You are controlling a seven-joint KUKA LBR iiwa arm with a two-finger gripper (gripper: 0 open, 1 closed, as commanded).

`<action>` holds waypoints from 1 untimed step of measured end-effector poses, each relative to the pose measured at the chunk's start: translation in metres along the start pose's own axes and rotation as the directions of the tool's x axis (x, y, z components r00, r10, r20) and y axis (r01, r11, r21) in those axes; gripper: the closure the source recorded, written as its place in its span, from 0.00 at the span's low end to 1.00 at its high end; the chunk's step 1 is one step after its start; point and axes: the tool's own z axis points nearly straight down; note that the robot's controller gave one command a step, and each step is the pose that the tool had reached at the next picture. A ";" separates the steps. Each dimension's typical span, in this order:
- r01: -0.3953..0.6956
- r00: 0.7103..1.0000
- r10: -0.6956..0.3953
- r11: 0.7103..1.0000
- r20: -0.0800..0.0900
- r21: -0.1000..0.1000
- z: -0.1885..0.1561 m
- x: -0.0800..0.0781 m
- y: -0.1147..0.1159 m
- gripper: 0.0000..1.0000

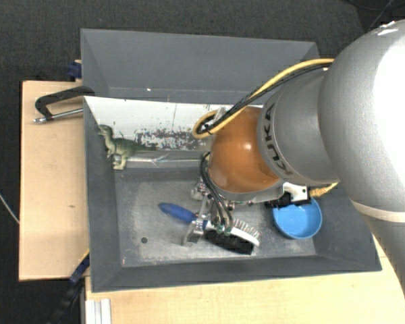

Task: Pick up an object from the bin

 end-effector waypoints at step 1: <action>0.001 1.000 -0.001 1.000 0.001 0.001 -0.001 0.000 0.001 0.00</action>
Offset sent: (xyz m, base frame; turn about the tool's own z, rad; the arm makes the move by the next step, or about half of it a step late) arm 0.0000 0.0000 0.0000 0.0000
